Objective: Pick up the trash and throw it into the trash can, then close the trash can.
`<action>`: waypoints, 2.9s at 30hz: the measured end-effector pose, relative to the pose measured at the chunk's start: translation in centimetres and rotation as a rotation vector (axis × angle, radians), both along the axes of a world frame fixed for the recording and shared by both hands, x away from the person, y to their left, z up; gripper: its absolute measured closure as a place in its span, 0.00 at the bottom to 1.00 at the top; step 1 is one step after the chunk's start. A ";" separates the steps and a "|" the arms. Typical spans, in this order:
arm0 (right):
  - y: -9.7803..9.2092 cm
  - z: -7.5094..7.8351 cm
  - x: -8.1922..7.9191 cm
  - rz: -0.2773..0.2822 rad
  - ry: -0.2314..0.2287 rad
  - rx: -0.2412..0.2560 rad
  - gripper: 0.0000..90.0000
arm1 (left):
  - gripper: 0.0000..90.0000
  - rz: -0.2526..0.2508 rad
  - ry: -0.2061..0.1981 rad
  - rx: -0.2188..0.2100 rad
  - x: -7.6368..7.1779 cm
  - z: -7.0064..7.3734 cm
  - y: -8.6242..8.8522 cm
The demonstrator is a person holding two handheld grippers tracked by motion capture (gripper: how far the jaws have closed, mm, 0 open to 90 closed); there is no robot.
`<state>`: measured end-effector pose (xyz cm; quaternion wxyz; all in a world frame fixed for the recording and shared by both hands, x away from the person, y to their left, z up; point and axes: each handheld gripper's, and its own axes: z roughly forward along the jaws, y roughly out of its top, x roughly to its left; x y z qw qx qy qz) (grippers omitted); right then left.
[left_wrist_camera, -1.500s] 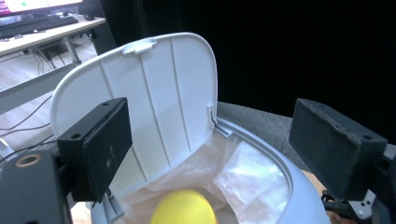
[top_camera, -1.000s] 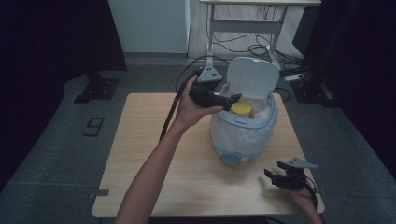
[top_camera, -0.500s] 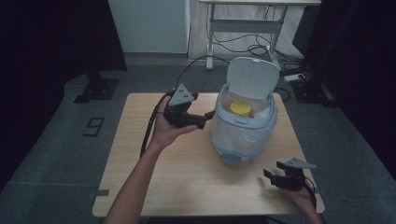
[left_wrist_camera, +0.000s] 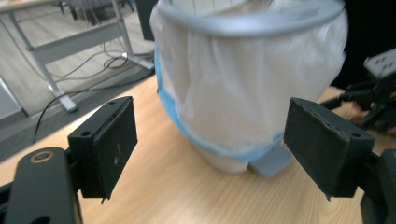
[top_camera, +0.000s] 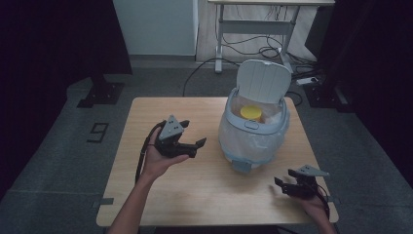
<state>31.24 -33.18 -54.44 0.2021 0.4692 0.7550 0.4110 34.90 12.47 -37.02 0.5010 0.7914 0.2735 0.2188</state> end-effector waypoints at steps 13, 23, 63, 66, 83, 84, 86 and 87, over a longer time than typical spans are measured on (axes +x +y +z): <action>0.0 -0.2 0.0 0.001 0.003 -0.003 0.28 | 0.19 0.029 0.089 0.017 -1.3 -6.5 1.7; 0.1 -0.2 0.0 0.000 0.005 -0.008 0.28 | 0.19 0.055 0.159 0.046 -2.0 -10.9 3.1; -1.3 6.9 0.5 -0.010 -0.110 0.125 0.28 | 0.20 0.054 0.226 0.096 -2.7 -14.1 3.1; -1.4 8.4 0.5 -0.001 -0.135 0.139 0.28 | 0.20 0.057 0.232 0.095 -2.7 -14.3 3.1; -1.2 14.8 2.4 0.049 -0.213 0.209 0.28 | 0.20 0.052 0.249 0.094 -2.8 -14.8 3.1; -1.2 15.1 2.6 0.051 -0.214 0.213 0.28 | 0.20 0.051 0.249 0.095 -2.8 -14.8 3.1; -1.1 15.7 3.0 0.058 -0.216 0.222 0.28 | 0.20 0.047 0.250 0.095 -2.8 -14.8 3.0; -1.0 16.0 3.1 0.057 -0.217 0.221 0.28 | 0.20 0.046 0.249 0.097 -2.8 -14.8 3.0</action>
